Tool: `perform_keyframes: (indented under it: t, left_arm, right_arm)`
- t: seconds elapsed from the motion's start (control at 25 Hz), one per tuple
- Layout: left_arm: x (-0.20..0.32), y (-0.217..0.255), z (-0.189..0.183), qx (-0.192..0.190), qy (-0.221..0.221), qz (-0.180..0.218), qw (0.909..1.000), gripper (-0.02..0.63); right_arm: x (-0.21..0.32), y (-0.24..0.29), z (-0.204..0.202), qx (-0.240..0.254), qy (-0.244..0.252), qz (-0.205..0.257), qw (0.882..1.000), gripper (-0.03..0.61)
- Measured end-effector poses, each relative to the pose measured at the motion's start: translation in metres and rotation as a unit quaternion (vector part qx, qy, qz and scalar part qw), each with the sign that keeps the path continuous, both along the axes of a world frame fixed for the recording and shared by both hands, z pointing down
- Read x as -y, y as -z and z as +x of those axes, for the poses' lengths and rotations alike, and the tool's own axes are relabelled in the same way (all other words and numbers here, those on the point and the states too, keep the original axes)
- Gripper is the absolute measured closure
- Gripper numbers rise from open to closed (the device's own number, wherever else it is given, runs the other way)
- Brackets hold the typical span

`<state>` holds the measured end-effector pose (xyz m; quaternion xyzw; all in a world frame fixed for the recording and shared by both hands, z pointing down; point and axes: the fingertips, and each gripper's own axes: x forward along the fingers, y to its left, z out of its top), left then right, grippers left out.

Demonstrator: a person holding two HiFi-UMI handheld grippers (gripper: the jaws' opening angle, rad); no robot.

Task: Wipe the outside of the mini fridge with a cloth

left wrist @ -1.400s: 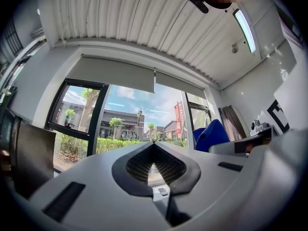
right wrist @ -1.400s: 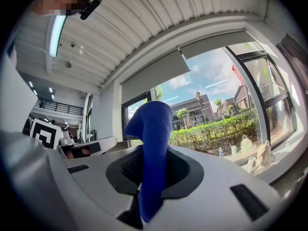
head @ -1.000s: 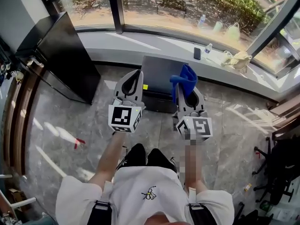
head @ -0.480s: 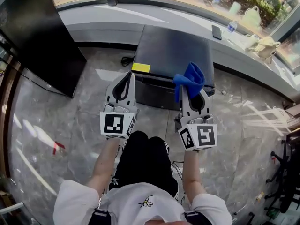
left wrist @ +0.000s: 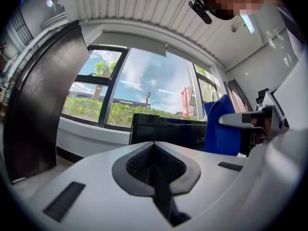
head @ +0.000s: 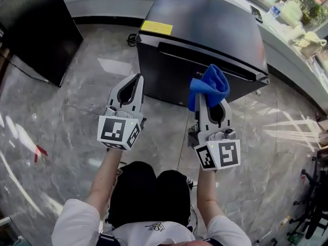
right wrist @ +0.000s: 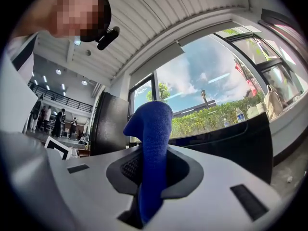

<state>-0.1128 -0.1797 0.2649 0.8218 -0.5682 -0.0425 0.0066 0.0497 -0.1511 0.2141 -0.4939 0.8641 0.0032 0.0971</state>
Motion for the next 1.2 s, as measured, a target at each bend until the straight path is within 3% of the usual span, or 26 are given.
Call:
perform_keyframes:
  t: [0.2, 0.32, 0.6, 0.92, 1.2]
  left_arm:
    - [-0.001, -0.039, 0.021, 0.03, -0.025, -0.02, 0.999, 0.609]
    - [0.002, -0.05, 0.024, 0.029, -0.034, -0.021, 0.9988, 0.609]
    - [0.002, -0.064, -0.006, -0.026, 0.013, -0.019, 0.9994, 0.609]
    - [0.001, -0.067, -0.031, -0.027, 0.036, -0.019, 0.9988, 0.609]
    - [-0.001, -0.085, -0.062, -0.036, 0.063, -0.044, 0.9964, 0.609]
  right_arm:
    - [0.005, -0.026, -0.006, 0.003, 0.014, 0.019, 1.0, 0.503]
    - [0.013, -0.033, -0.021, 0.019, 0.025, 0.034, 0.999, 0.503]
    - [0.014, -0.038, -0.073, 0.025, 0.082, 0.045, 0.995, 0.503]
    - [0.038, -0.033, -0.146, -0.005, 0.133, 0.047, 0.99, 0.503]
    - [0.066, -0.038, -0.167, -0.024, 0.104, 0.037, 0.994, 0.503]
